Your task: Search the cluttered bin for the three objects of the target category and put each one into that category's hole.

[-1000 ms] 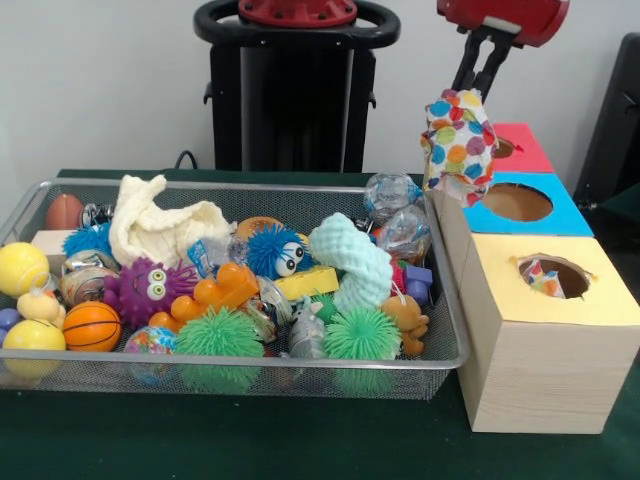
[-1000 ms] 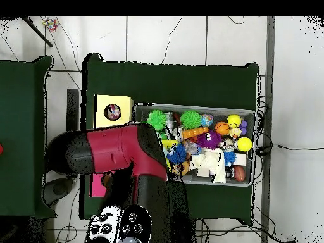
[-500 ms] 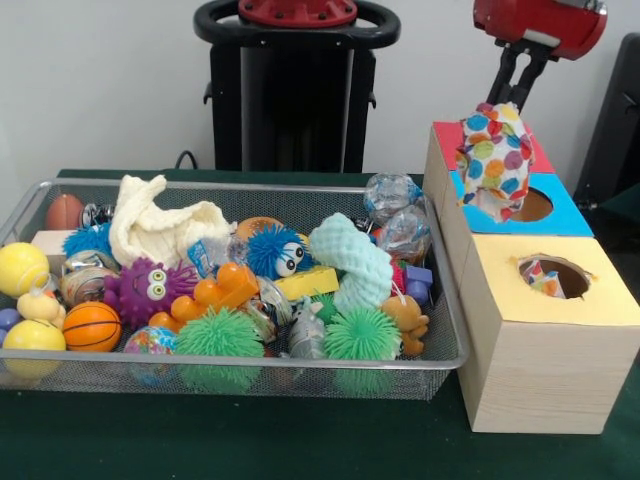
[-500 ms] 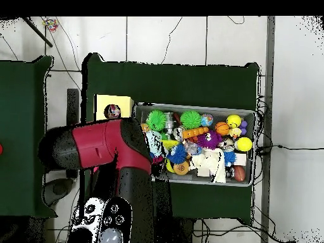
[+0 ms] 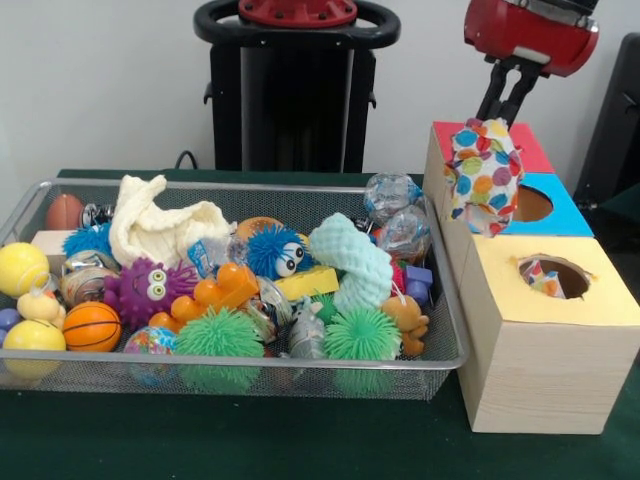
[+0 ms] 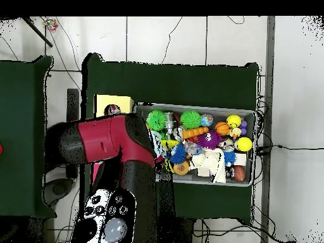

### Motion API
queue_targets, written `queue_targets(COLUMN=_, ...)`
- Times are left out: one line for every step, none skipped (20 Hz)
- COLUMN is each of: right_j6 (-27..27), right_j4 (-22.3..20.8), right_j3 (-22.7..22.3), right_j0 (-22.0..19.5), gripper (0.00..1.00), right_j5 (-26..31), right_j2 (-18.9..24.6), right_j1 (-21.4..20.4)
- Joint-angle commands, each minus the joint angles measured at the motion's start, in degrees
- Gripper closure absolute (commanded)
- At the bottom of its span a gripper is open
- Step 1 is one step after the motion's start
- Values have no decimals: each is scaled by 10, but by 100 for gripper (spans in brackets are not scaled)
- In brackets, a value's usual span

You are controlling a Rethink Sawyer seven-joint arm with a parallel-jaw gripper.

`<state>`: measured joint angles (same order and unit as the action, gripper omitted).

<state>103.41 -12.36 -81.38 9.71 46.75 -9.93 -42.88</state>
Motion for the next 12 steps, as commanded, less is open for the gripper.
queue_targets(right_j6=90, right_j4=20, right_j3=-75, right_j0=-28, gripper=100, right_j5=-50, right_j2=24, right_j1=7)
queue_targets(right_j6=76, right_j4=23, right_j3=-91, right_j0=-32, gripper=100, right_j5=-56, right_j2=34, right_j1=2)
queue_targets(right_j6=67, right_j4=21, right_j3=-98, right_j0=-33, gripper=100, right_j5=-61, right_j2=38, right_j1=0)
queue_targets(right_j6=58, right_j4=18, right_j3=-105, right_j0=-34, gripper=100, right_j5=-67, right_j2=42, right_j1=-2)
queue_targets(right_j6=50, right_j4=15, right_j3=-112, right_j0=-35, gripper=100, right_j5=-73, right_j2=45, right_j1=-4)
queue_targets(right_j6=58, right_j4=-2, right_j3=-111, right_j0=-27, gripper=100, right_j5=-89, right_j2=33, right_j1=-1)
queue_targets(right_j6=72, right_j4=-18, right_j3=-108, right_j0=-17, gripper=100, right_j5=-102, right_j2=16, right_j1=3)
queue_targets(right_j6=85, right_j4=-30, right_j3=-105, right_j0=-10, gripper=100, right_j5=-113, right_j2=0, right_j1=7)
queue_targets(right_j6=91, right_j4=-37, right_j3=-106, right_j0=-7, gripper=100, right_j5=-120, right_j2=-9, right_j1=11)
queue_targets(right_j6=93, right_j4=-40, right_j3=-108, right_j0=-8, gripper=100, right_j5=-130, right_j2=-16, right_j1=13)
queue_targets(right_j6=96, right_j4=-40, right_j3=-110, right_j0=-6, gripper=100, right_j5=-133, right_j2=-21, right_j1=15)
queue_targets(right_j6=99, right_j4=-42, right_j3=-108, right_j0=0, gripper=100, right_j5=-133, right_j2=-28, right_j1=16)
